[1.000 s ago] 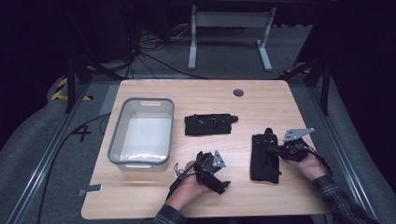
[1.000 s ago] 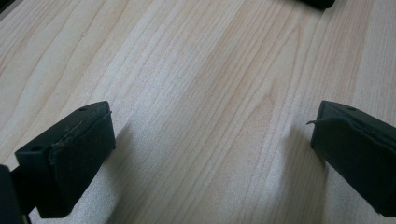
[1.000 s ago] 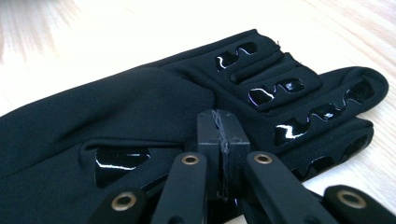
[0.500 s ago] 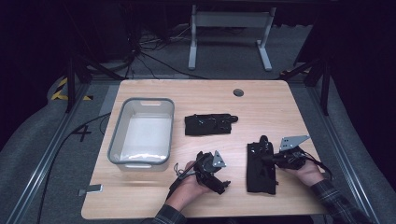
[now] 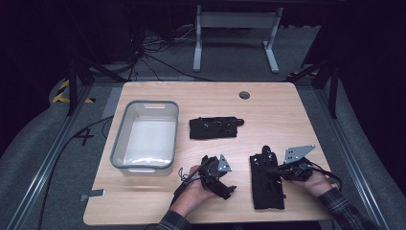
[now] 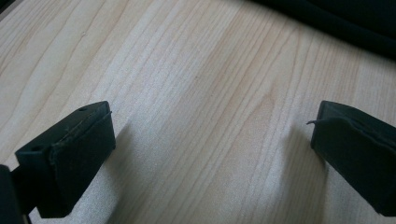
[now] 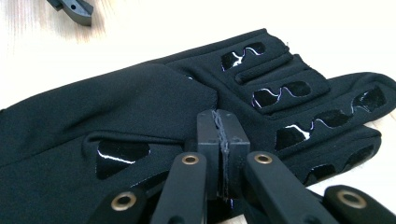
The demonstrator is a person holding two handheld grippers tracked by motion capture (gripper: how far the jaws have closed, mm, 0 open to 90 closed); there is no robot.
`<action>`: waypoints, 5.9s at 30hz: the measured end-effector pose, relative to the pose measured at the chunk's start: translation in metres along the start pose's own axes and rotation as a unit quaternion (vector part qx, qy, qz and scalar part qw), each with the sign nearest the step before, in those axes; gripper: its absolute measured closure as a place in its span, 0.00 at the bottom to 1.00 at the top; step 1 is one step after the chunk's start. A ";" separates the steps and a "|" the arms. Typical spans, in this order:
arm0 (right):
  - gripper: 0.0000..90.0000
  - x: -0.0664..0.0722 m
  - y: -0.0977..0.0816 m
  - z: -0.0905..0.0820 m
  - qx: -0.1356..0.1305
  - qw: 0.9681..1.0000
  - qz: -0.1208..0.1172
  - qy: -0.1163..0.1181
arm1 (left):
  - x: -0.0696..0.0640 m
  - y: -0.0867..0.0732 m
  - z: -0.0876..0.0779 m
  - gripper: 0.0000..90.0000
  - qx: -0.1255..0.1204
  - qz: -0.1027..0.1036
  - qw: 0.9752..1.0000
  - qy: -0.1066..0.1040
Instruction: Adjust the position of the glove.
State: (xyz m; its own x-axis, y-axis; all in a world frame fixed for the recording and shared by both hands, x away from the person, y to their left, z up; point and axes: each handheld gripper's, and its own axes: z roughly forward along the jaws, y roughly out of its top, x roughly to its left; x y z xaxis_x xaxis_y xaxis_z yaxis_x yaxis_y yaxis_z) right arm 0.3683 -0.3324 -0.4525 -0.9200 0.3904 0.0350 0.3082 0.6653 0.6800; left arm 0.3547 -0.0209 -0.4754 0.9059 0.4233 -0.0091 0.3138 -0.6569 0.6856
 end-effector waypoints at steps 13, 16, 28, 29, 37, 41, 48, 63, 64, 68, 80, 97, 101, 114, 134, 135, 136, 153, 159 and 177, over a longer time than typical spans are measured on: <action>0.55 -0.006 -0.009 -0.017 -0.020 0.997 0.037 -0.069 | 0.006 0.009 -0.007 0.20 0.029 -0.006 1.000 0.004; 0.49 -0.006 -0.013 -0.020 -0.017 0.996 0.039 -0.082 | 0.011 0.011 -0.011 0.36 0.027 -0.011 1.000 0.007; 0.41 -0.003 -0.032 -0.034 -0.032 0.993 0.058 -0.094 | 0.040 0.033 -0.018 1.00 0.046 -0.045 0.997 0.037; 0.41 -0.003 -0.033 -0.035 -0.033 0.993 0.058 -0.095 | 0.043 0.035 -0.018 1.00 0.046 -0.050 0.997 0.042; 0.41 -0.002 -0.036 -0.037 -0.033 0.993 0.059 -0.097 | 0.070 0.054 -0.019 1.00 0.036 -0.082 0.993 0.079; 0.41 -0.002 -0.037 -0.038 -0.033 0.993 0.062 -0.096 | 0.079 0.063 -0.012 1.00 0.034 -0.086 0.991 0.094; 0.41 -0.003 -0.038 -0.038 -0.035 0.993 0.064 -0.094 | 0.097 0.076 0.003 1.00 0.041 -0.087 0.989 0.108; 0.41 -0.004 -0.038 -0.038 -0.036 0.993 0.062 -0.099 | 0.120 0.065 0.020 1.00 0.075 -0.105 0.980 0.154; 0.41 -0.004 -0.038 -0.038 -0.036 0.992 0.062 -0.100 | 0.119 0.065 0.021 1.00 0.075 -0.105 0.980 0.154; 0.41 -0.005 -0.038 -0.038 -0.039 0.992 0.062 -0.102 | 0.116 0.066 0.021 1.00 0.076 -0.103 0.982 0.142; 0.41 -0.005 -0.038 -0.039 -0.038 0.992 0.061 -0.103 | 0.089 0.078 0.032 1.00 0.067 -0.071 0.992 0.086; 0.41 -0.005 -0.038 -0.038 -0.037 0.992 0.061 -0.102 | 0.059 0.094 0.050 1.00 0.054 -0.041 0.997 0.020; 0.41 -0.005 -0.038 -0.038 -0.038 0.992 0.062 -0.102 | 0.059 0.096 0.048 1.00 0.053 -0.038 0.998 0.021; 0.41 -0.005 -0.038 -0.038 -0.038 0.992 0.062 -0.102 | 0.096 0.093 0.024 1.00 0.029 -0.070 0.994 0.074; 0.41 -0.005 -0.038 -0.038 -0.037 0.992 0.062 -0.102 | 0.093 0.072 0.029 1.00 0.056 -0.083 0.991 0.083; 0.41 -0.005 -0.038 -0.038 -0.037 0.992 0.062 -0.102 | 0.088 0.070 0.026 1.00 0.061 -0.078 0.992 0.083; 0.41 -0.004 -0.038 -0.038 -0.037 0.992 0.062 -0.102 | 0.086 0.069 0.025 1.00 0.063 -0.077 0.992 0.082; 0.41 -0.003 -0.037 -0.037 -0.037 0.993 0.057 -0.092 | 0.048 0.045 0.003 1.00 0.072 -0.072 0.992 0.070; 0.48 0.000 -0.035 -0.036 -0.032 0.995 0.051 -0.077 | 0.037 0.033 -0.006 1.00 0.064 -0.079 0.994 0.050; 0.99 0.018 -0.021 -0.022 -0.035 0.999 0.010 -0.006 | 0.010 0.016 -0.018 1.00 0.054 -0.073 0.995 0.032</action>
State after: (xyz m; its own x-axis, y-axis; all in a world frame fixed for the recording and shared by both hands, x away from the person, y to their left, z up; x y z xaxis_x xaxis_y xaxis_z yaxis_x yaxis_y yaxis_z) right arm 0.3400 -0.3536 -0.4497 -0.9105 0.4114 0.0413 0.3092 0.6112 0.7285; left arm 0.3638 -0.0160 -0.4511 0.8297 0.5556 -0.0547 0.4730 -0.6476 0.5974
